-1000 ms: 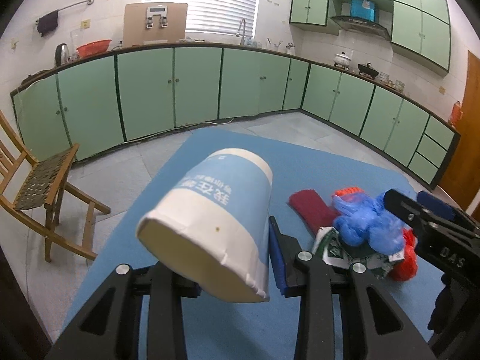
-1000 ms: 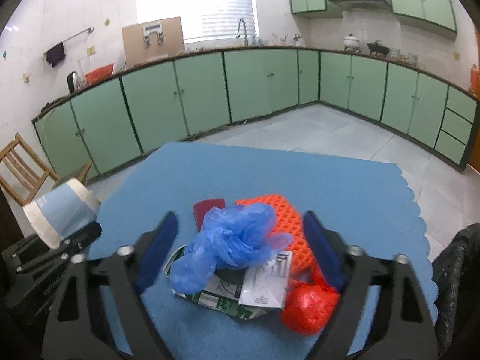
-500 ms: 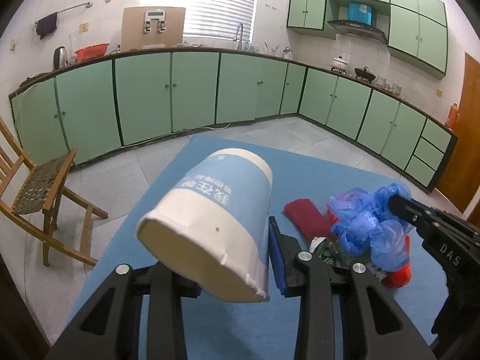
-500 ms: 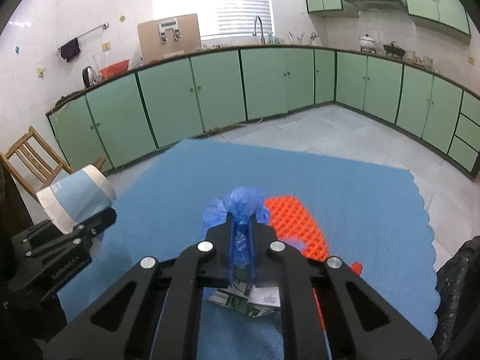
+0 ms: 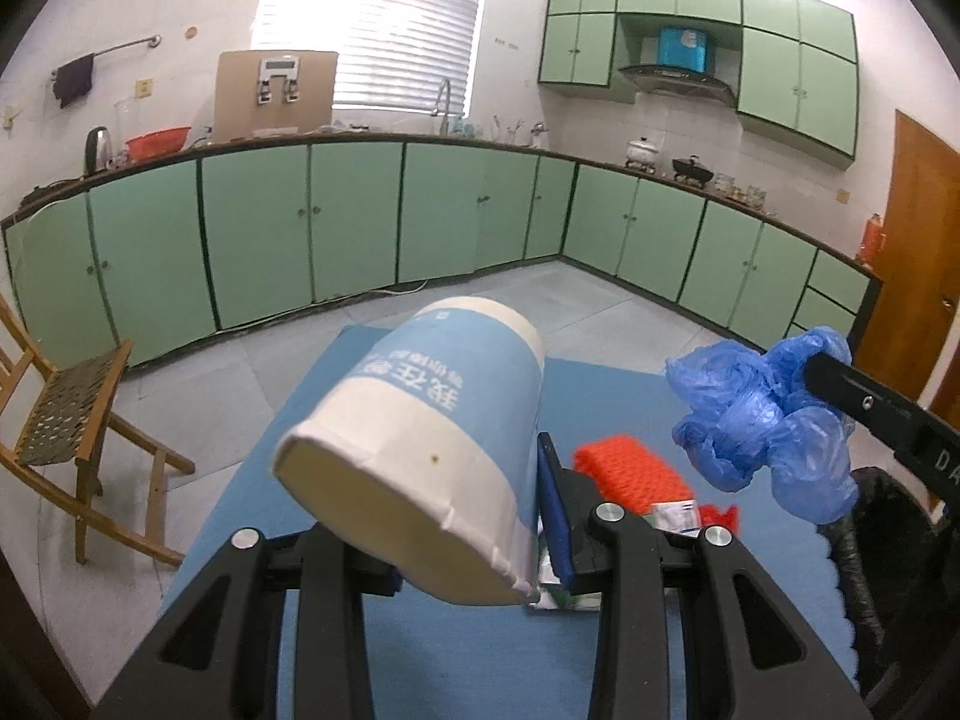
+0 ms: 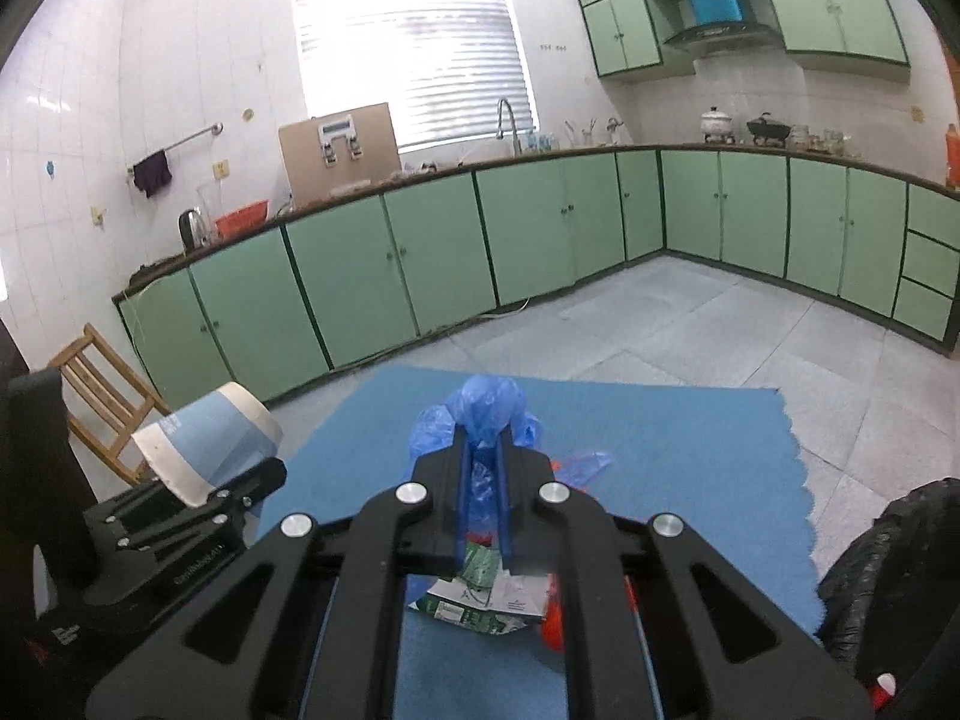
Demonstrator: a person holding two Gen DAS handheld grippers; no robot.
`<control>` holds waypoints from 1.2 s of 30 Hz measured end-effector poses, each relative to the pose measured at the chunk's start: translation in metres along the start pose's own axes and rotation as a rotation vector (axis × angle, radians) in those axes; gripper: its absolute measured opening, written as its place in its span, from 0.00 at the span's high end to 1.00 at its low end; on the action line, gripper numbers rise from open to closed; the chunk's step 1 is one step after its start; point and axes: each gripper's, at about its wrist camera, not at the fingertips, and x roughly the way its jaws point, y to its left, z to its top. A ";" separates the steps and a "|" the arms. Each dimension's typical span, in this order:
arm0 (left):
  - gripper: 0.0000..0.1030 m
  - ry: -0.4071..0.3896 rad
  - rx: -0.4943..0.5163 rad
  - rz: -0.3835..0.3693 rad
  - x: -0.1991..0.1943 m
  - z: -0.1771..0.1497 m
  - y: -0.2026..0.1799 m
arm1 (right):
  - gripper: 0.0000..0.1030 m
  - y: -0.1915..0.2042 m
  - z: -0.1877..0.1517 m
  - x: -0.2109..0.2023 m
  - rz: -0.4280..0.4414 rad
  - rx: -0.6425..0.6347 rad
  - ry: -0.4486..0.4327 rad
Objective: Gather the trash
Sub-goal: 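Carry the paper cup and blue bag over the black bin with both tools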
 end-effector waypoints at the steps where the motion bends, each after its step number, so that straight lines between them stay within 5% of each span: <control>1: 0.66 -0.004 0.004 -0.007 -0.003 0.001 -0.004 | 0.94 -0.002 0.002 -0.006 -0.002 0.002 -0.008; 18: 0.66 -0.026 0.083 -0.158 -0.026 0.008 -0.086 | 0.94 -0.061 -0.006 -0.099 -0.116 0.036 -0.083; 36: 0.66 0.016 0.218 -0.408 -0.021 -0.015 -0.236 | 0.94 -0.182 -0.049 -0.189 -0.356 0.131 -0.103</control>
